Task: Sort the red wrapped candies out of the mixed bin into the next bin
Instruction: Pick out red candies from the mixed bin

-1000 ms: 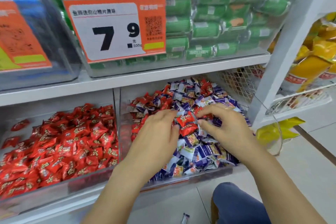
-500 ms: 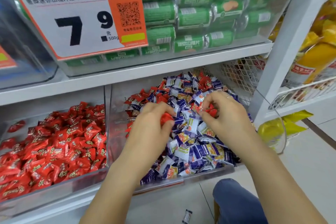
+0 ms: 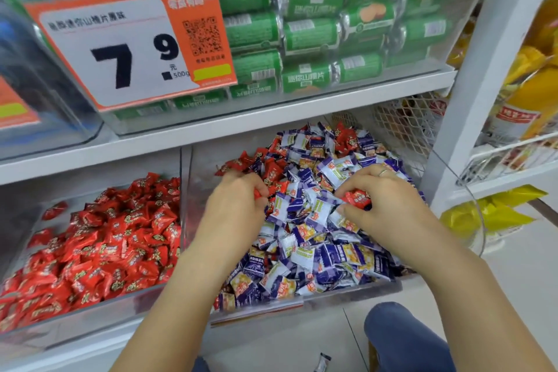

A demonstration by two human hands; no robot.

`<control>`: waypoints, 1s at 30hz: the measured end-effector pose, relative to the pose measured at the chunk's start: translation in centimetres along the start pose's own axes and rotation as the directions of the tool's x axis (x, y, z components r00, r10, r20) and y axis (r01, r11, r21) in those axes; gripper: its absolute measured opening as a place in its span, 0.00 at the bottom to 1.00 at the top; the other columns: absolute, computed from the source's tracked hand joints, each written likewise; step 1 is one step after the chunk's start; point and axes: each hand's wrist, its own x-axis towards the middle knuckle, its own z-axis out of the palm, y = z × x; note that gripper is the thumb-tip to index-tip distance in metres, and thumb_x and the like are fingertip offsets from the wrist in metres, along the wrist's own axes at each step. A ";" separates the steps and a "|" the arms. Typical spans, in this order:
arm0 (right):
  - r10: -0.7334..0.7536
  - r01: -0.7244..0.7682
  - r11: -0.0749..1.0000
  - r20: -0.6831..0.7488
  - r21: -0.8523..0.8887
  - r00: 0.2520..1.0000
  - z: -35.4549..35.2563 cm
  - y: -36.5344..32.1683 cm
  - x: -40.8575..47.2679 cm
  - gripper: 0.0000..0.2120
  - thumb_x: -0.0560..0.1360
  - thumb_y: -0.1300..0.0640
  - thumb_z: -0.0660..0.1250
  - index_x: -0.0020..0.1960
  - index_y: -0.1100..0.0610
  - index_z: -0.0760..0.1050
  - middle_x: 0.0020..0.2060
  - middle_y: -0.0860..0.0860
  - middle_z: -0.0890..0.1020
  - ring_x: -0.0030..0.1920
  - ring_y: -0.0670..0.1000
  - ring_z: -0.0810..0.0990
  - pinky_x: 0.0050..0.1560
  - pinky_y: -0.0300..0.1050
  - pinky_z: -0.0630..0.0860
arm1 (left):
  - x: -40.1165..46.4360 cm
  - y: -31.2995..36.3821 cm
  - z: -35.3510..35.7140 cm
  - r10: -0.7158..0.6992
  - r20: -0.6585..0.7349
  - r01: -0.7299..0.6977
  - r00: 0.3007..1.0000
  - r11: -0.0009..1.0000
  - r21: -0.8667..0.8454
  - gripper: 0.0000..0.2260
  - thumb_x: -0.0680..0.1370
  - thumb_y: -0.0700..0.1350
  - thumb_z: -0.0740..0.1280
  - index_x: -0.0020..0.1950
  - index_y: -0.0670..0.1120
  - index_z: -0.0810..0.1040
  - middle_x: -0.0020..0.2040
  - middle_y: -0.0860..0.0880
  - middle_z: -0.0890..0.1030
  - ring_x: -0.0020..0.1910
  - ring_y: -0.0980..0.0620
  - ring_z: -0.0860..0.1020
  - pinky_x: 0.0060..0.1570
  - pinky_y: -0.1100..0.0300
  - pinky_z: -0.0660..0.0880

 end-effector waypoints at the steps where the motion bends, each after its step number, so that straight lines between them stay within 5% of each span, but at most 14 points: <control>1: 0.003 -0.003 1.000 0.005 0.004 1.000 0.0 0.1 0.1 0.09 0.74 0.52 0.69 0.54 0.47 0.78 0.57 0.46 0.71 0.51 0.48 0.74 0.53 0.41 0.69 | 0.5 0.1 0.2 -0.023 0.021 0.023 1.000 1.000 -0.009 0.09 0.77 0.42 0.66 0.54 0.50 0.80 0.55 0.46 0.74 0.50 0.47 0.77 0.52 0.59 0.72; 6: -0.001 0.001 1.000 0.009 0.024 1.000 0.2 0.4 0.2 0.11 0.75 0.53 0.69 0.57 0.48 0.77 0.59 0.48 0.71 0.53 0.50 0.74 0.53 0.42 0.70 | 2.9 0.6 2.4 -0.150 0.281 0.124 0.948 0.986 0.109 0.28 0.78 0.38 0.58 0.76 0.53 0.55 0.72 0.38 0.63 0.62 0.39 0.73 0.62 0.50 0.70; 9: -0.010 0.010 0.999 0.012 0.042 1.000 0.2 0.6 0.1 0.11 0.75 0.52 0.68 0.57 0.48 0.77 0.60 0.48 0.71 0.48 0.49 0.73 0.49 0.40 0.69 | 3.0 0.5 2.2 -0.112 0.411 0.100 0.905 0.994 0.050 0.32 0.78 0.38 0.57 0.78 0.56 0.47 0.72 0.42 0.66 0.52 0.47 0.78 0.51 0.57 0.75; 12: -0.022 0.022 0.999 0.009 0.047 1.000 0.0 0.6 -0.1 0.11 0.76 0.52 0.67 0.58 0.48 0.76 0.60 0.48 0.71 0.46 0.48 0.72 0.47 0.40 0.68 | 2.8 0.3 1.7 -0.069 0.494 0.060 0.867 0.998 0.033 0.33 0.77 0.38 0.60 0.78 0.53 0.48 0.68 0.45 0.71 0.38 0.53 0.76 0.39 0.60 0.76; 15: -0.027 0.026 0.998 0.016 0.057 1.000 0.0 0.5 -0.1 0.11 0.76 0.53 0.67 0.59 0.48 0.76 0.61 0.49 0.71 0.48 0.48 0.74 0.47 0.39 0.68 | 2.7 0.3 2.1 -0.083 0.462 0.053 0.883 0.996 0.077 0.34 0.76 0.41 0.63 0.77 0.56 0.50 0.69 0.41 0.67 0.54 0.46 0.77 0.55 0.54 0.75; 17: -0.029 0.028 0.998 0.021 0.054 0.999 -0.1 0.4 0.0 0.12 0.76 0.53 0.67 0.59 0.48 0.75 0.62 0.49 0.71 0.52 0.50 0.76 0.50 0.40 0.69 | 2.5 0.7 2.6 -0.077 0.421 0.042 0.904 0.995 0.091 0.31 0.77 0.38 0.62 0.76 0.55 0.54 0.68 0.40 0.67 0.57 0.42 0.75 0.56 0.55 0.72; 21: -0.027 0.026 0.999 0.040 0.035 0.999 -0.4 0.7 0.5 0.14 0.76 0.54 0.68 0.61 0.48 0.76 0.59 0.49 0.74 0.53 0.50 0.75 0.47 0.39 0.66 | 2.1 1.1 2.5 0.017 0.328 -0.054 0.944 0.993 0.103 0.25 0.78 0.36 0.59 0.73 0.51 0.62 0.61 0.41 0.74 0.55 0.43 0.76 0.49 0.60 0.69; 26: -0.028 0.032 0.997 -0.071 0.063 0.997 -1.0 1.0 0.8 0.16 0.74 0.62 0.66 0.59 0.49 0.77 0.49 0.46 0.70 0.45 0.47 0.71 0.43 0.37 0.62 | 1.7 0.9 -0.4 0.058 0.181 -0.078 0.982 0.991 0.106 0.17 0.80 0.51 0.61 0.70 0.54 0.68 0.58 0.48 0.79 0.51 0.48 0.78 0.50 0.57 0.73; 30: -0.034 0.056 0.990 -0.169 0.128 0.985 -1.4 0.3 1.0 0.16 0.74 0.62 0.64 0.59 0.48 0.76 0.52 0.46 0.70 0.40 0.47 0.70 0.38 0.37 0.60 | 1.0 1.3 -2.6 0.068 0.154 -0.048 0.986 0.991 -0.126 0.11 0.80 0.53 0.60 0.61 0.54 0.76 0.51 0.51 0.80 0.41 0.52 0.77 0.45 0.60 0.76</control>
